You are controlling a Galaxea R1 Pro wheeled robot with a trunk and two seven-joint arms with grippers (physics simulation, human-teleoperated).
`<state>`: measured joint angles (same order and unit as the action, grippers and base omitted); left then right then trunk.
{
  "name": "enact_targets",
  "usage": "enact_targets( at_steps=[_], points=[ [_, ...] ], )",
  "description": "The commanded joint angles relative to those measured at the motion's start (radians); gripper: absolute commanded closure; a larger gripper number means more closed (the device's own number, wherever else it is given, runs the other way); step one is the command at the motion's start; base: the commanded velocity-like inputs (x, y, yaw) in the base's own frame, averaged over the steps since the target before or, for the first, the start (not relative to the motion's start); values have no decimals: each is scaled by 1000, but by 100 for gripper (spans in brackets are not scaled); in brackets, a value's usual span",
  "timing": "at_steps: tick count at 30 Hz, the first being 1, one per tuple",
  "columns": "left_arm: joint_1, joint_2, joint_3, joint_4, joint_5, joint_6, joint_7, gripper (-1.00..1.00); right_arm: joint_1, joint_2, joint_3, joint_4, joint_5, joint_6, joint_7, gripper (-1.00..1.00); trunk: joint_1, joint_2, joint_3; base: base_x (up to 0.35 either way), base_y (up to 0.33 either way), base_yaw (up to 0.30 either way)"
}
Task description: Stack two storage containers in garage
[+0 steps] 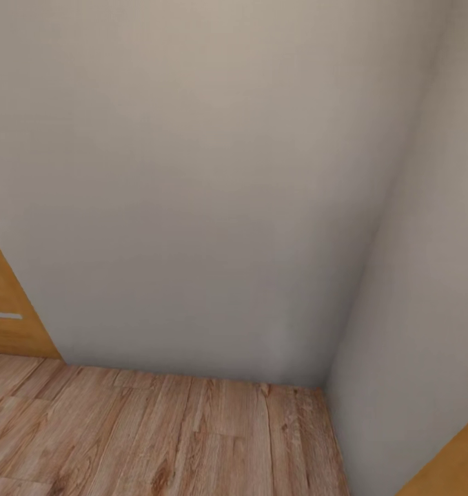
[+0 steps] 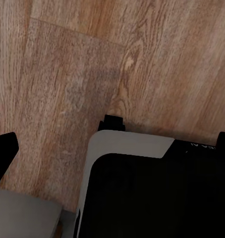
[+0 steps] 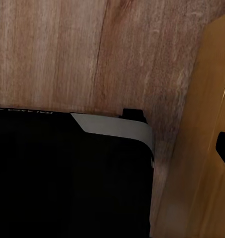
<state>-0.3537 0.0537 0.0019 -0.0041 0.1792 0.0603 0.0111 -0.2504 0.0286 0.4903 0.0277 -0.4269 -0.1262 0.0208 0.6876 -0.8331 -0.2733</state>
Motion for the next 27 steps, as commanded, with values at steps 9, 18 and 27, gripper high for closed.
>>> enact_targets(
  at_steps=[9, 18, 27],
  points=[
    [-1, 0, 0, 0, 8, 5, 1, -100, -1, 1, 8, 3, -10, -4, 2, -100, 0, -1, -1, 0, 0, 0],
    [-1, 0, 0, 0, 8, 5, 1, -100, -1, 5, 8, 3, -12, -2, 2, -100, 0, -1, -1, 0, 0, 64],
    [-1, 0, 0, 0, 8, 5, 1, -100, -1, 4, 8, 3, -10, -2, 2, -100, 0, -1, -1, 0, 0, 260]
  ],
)
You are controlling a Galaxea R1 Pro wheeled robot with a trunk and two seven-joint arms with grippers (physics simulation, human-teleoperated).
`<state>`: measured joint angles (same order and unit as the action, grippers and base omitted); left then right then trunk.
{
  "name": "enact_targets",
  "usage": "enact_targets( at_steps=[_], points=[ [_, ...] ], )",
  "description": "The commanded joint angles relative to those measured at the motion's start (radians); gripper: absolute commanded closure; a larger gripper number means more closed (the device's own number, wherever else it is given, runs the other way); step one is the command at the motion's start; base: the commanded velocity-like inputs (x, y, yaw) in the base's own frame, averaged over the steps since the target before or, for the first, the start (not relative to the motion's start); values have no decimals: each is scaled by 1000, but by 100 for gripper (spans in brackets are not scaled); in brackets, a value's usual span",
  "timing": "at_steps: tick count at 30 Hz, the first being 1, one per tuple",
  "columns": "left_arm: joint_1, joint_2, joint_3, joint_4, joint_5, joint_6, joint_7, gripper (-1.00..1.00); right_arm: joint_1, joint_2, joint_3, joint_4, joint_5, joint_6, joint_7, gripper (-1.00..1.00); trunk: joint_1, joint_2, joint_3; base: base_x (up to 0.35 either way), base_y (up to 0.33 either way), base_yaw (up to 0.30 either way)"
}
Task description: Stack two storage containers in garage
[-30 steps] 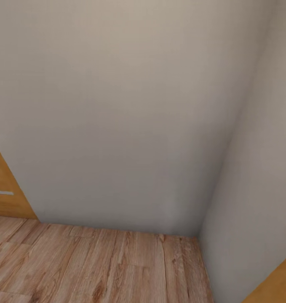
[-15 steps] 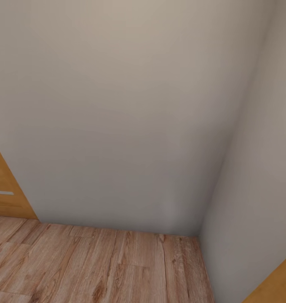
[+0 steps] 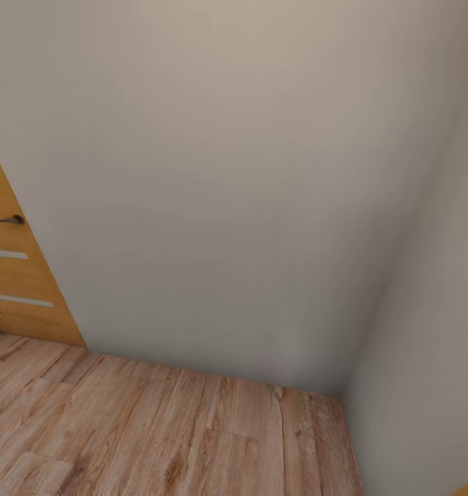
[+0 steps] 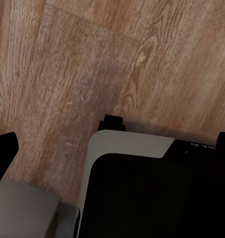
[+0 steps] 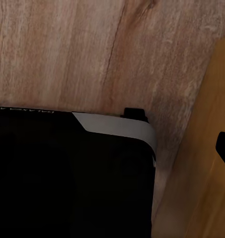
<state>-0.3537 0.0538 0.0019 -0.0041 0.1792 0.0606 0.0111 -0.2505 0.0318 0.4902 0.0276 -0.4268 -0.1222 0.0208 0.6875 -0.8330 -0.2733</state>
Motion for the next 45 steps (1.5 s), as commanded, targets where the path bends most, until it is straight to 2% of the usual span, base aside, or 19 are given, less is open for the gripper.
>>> enact_targets(
  at_steps=[1, 9, 16, 25, 35, 45],
  points=[
    [-1, 0, 0, 0, 8, 4, 1, -100, -1, 1, 8, 3, -10, -6, 2, -100, 0, -1, -1, 0, 0, 272],
    [-1, 1, 0, 0, 8, 4, 1, -100, -1, 0, 8, 3, -10, -7, 2, -100, 0, -1, -1, 16, 10, 272],
    [-1, 2, 0, 0, 8, 4, 0, -100, -1, 0, 8, 3, -10, -7, 2, -100, 0, -1, -1, 228, 137, 271],
    [-1, 0, 0, 0, 8, 4, 1, -100, -1, -1, 8, 3, -10, -7, 2, -100, 0, -1, -1, 77, 15, 55],
    [-1, 1, 0, 0, 7, 4, 0, -100, -1, 3, 8, 3, -10, -6, 2, -100, 0, -1, -1, 301, 0, 7],
    [-1, 1, 0, 0, 6, 4, 0, -100, -1, 1, 8, 3, -10, -9, 1, -100, 0, -1, -1, 317, 0, 244]
  ],
)
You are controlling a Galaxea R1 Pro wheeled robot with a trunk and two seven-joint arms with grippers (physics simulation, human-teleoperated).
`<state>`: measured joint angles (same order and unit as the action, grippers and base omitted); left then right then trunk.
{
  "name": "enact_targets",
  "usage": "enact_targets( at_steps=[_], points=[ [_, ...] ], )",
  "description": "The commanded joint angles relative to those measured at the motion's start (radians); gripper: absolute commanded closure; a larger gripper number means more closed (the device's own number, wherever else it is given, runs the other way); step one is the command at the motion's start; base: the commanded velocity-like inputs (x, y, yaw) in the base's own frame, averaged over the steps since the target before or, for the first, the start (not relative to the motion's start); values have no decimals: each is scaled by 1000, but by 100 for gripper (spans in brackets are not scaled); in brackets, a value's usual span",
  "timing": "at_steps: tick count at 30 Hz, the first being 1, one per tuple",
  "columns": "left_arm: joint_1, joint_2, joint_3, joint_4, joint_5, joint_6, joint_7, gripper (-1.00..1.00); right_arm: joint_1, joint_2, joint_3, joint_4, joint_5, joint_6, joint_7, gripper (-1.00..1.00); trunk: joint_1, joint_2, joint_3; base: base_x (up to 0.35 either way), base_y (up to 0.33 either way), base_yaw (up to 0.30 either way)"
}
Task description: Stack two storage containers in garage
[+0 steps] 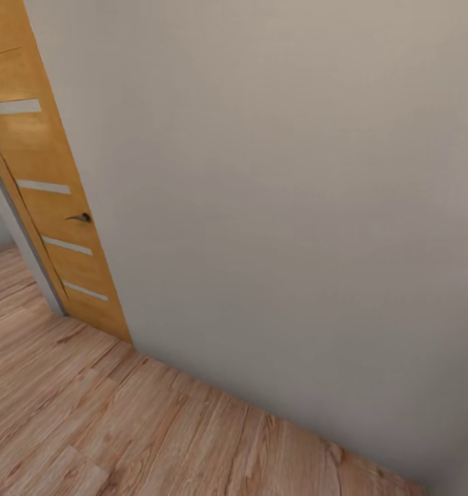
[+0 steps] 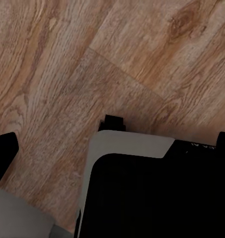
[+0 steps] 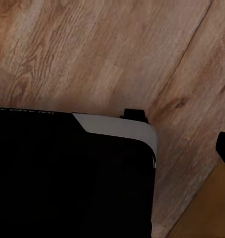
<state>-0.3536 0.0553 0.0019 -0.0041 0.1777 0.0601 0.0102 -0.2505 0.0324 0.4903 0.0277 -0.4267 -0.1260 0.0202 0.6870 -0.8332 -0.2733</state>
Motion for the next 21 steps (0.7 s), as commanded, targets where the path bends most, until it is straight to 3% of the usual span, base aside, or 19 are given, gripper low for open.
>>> enact_targets(
  at_steps=[1, 21],
  points=[
    [-1, 0, 0, 0, 8, 4, 1, -100, -1, 0, 8, 3, -10, -6, 2, -100, 1, -1, -1, 318, 0, 271],
    [-1, -2, 0, 0, 5, 4, 1, -100, -1, 5, 8, 3, -9, -6, 2, -100, 1, -1, -1, 318, 0, 271]
  ],
)
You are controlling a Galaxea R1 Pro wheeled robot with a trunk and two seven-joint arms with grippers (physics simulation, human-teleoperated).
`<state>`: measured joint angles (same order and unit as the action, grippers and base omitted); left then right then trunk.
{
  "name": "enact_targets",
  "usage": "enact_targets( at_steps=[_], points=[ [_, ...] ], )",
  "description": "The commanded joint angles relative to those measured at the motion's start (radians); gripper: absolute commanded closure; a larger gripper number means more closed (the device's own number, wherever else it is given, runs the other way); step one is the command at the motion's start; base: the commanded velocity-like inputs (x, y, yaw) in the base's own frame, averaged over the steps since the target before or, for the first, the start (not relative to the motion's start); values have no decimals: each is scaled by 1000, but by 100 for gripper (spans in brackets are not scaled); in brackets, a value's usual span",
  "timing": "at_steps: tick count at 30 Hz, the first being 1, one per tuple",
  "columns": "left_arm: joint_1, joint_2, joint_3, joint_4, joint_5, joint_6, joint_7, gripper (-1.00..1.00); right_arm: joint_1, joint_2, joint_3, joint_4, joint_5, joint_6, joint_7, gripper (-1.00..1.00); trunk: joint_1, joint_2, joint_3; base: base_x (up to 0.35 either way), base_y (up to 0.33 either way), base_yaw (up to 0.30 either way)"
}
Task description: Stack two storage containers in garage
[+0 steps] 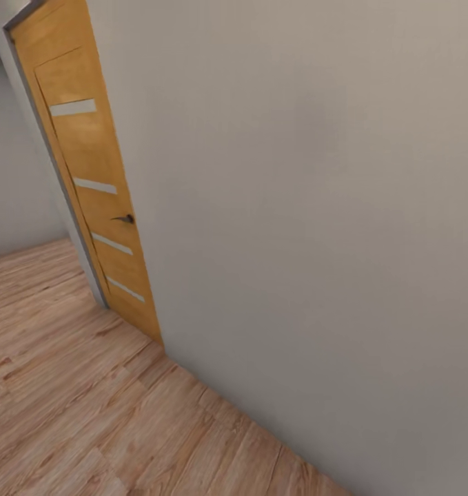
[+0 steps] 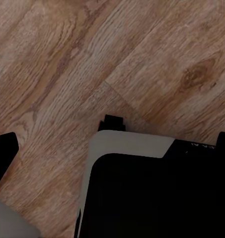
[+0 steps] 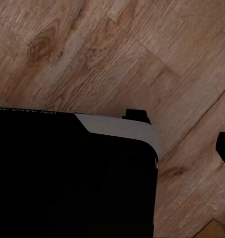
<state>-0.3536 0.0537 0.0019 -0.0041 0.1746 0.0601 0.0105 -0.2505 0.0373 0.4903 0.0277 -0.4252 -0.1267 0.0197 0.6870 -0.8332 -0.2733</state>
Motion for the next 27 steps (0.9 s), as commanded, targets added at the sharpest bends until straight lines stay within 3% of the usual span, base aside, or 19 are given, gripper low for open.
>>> enact_targets(
  at_steps=[1, 27],
  points=[
    [-1, 0, 0, 0, 8, 4, 1, -100, -1, 1, 8, 3, -10, -5, 2, -100, 1, -1, -1, 300, 0, 271],
    [-1, 0, 0, 0, 8, 4, 2, -100, -1, 0, 8, 3, -10, -7, 2, -100, 1, -1, -1, 21, 0, 271]
  ],
)
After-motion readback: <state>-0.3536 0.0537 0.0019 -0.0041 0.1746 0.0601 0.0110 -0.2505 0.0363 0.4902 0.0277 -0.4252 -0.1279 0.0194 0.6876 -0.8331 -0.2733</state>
